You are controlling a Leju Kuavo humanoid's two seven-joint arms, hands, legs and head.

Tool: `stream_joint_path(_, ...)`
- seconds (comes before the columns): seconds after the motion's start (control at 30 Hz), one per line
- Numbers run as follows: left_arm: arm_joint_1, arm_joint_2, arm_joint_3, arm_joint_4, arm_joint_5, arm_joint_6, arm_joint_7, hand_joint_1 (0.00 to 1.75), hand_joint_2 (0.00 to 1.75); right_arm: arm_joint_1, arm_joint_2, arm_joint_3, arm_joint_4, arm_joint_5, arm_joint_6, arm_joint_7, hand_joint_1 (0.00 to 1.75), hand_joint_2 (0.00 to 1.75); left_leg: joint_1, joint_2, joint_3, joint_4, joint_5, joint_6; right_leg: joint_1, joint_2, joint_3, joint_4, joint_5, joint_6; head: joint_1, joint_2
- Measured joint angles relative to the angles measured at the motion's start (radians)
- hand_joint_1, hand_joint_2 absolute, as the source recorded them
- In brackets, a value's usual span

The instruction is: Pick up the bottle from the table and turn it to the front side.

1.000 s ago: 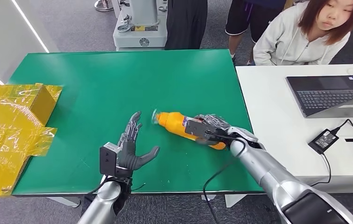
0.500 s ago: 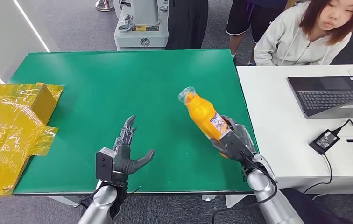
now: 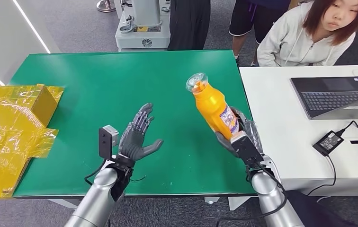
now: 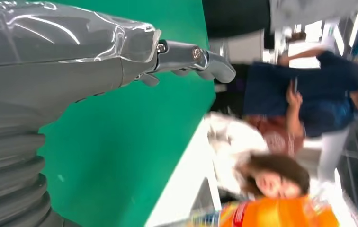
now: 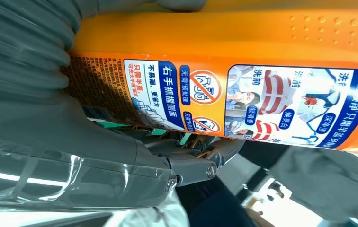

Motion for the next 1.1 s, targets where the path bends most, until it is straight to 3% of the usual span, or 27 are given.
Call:
stream_joint_path(0.23, -0.077, -0.043, 0.0, 0.064, 0.055, -0.077, 0.045, 0.0, 1.75, -0.071, 0.048, 0.069, -0.001, 0.009, 0.001, 0.017, 1.75, 1.75, 0.0, 0.0, 0.0, 0.0, 0.0, 0.0, 0.0, 0.0, 0.0, 0.0, 0.0, 0.0, 0.0, 0.0)
stream_joint_path(0.53, -0.116, -0.056, -0.003, 0.129, 0.101, -0.119, 0.064, 0.0, 1.75, -0.086, 0.072, 0.103, -0.009, 0.007, 0.013, 0.03, 1.75, 1.75, 0.0, 0.0, 0.0, 0.0, 0.0, 0.0, 0.0, 0.0, 0.0, 0.0, 0.0, 0.0, 0.0, 0.0)
stream_joint_path(1.1, -0.151, -0.07, -0.018, 0.096, 0.112, -0.07, 0.049, 0.0, 1.75, -0.094, 0.108, 0.114, 0.017, 0.002, 0.06, 0.043, 1.75, 1.75, 0.0, 0.0, 0.0, 0.0, 0.0, 0.0, 0.0, 0.0, 0.0, 0.0, 0.0, 0.0, 0.0, 0.0)
